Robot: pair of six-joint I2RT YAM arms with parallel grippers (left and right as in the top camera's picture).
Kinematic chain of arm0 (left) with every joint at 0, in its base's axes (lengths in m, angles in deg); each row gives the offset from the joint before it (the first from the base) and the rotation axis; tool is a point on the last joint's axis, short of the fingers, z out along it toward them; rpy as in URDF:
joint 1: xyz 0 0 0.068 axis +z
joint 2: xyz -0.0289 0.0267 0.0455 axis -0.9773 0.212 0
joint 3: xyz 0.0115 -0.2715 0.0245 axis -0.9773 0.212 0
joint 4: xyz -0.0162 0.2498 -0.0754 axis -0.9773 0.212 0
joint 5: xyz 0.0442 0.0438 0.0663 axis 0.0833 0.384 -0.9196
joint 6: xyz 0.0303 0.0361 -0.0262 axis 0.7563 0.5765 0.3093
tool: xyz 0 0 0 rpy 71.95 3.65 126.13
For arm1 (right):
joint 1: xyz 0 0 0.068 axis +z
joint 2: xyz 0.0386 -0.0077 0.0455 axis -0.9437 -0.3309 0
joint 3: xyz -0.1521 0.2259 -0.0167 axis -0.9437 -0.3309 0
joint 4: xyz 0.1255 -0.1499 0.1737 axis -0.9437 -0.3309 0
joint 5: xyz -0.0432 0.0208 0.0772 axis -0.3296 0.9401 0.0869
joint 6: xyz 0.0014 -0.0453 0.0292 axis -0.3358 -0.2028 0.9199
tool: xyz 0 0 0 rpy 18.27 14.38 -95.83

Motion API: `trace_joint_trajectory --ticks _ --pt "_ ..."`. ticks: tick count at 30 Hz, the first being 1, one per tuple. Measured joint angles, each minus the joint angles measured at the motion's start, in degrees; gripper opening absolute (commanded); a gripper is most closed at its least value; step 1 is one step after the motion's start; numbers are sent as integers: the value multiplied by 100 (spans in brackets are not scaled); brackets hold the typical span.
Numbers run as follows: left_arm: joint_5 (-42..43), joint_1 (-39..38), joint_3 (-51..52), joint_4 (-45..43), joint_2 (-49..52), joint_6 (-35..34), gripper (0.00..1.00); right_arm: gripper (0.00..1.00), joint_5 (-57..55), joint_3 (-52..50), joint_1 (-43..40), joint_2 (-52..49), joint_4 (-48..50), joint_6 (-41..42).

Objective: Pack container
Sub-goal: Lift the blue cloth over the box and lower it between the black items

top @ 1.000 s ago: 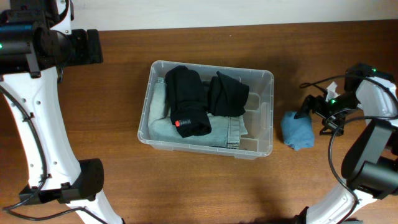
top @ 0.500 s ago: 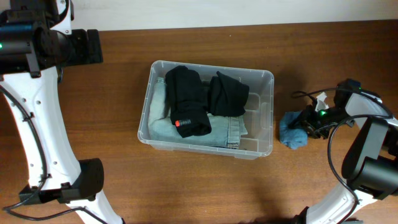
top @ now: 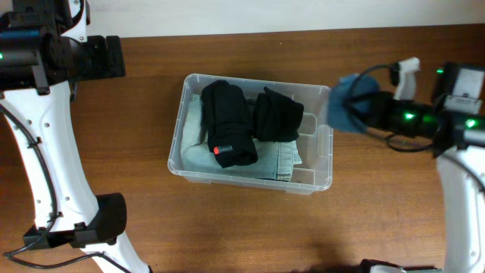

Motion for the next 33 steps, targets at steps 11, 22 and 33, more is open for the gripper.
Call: trace_joint_trajectory --ticks 11,22,33 --pt "0 0 0 0 0 2 100 15 -866 -7 2879 -999 2371 2107" --pt "2 0 0 0 0 0 100 22 -1773 15 3239 -3375 3534 3010" --pt "2 0 0 2 0 0 100 99 -1759 149 3244 -3403 3355 2640"
